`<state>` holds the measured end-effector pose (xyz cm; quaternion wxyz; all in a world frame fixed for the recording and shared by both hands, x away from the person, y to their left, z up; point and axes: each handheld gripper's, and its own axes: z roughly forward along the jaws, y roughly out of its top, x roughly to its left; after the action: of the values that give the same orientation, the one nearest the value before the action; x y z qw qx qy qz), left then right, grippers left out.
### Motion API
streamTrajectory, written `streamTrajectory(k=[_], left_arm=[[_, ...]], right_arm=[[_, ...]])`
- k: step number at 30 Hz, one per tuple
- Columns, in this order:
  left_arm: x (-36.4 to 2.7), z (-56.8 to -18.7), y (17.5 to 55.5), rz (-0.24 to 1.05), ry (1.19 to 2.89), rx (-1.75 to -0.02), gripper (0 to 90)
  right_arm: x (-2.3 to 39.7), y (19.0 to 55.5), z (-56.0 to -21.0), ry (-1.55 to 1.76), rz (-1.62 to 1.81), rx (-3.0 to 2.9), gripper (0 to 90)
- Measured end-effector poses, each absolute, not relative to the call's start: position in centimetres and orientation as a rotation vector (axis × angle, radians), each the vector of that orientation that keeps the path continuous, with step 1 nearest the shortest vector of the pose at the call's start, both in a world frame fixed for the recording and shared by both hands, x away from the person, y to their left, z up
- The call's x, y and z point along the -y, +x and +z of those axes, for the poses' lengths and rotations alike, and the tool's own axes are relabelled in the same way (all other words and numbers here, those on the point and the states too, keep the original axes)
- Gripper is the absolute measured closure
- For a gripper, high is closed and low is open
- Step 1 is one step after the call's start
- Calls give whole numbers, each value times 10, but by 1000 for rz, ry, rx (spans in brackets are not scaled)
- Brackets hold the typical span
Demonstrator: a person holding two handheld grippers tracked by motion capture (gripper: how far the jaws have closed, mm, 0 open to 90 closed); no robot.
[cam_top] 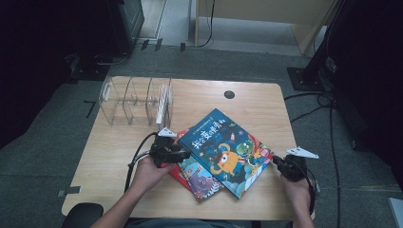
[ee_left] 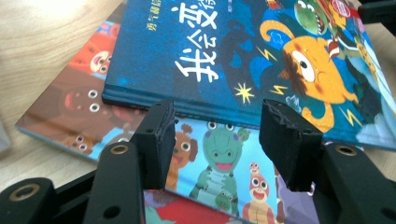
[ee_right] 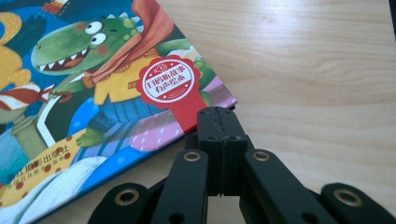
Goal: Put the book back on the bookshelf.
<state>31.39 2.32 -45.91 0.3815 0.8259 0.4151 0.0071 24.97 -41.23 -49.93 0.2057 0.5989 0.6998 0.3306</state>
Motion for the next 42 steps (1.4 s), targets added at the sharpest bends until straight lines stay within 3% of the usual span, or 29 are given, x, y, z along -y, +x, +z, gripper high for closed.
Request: streamTrajectory(k=[23, 42], left_arm=[[-44, -475, 312, 104, 2097, -1153, 414], [-43, -485, 322, 137, 2085, -1173, 401]], right_arm=[[406, 322, -499, 1636, 920, -1996, 900], [402, 310, -496, 1641, 971, -2024, 900]])
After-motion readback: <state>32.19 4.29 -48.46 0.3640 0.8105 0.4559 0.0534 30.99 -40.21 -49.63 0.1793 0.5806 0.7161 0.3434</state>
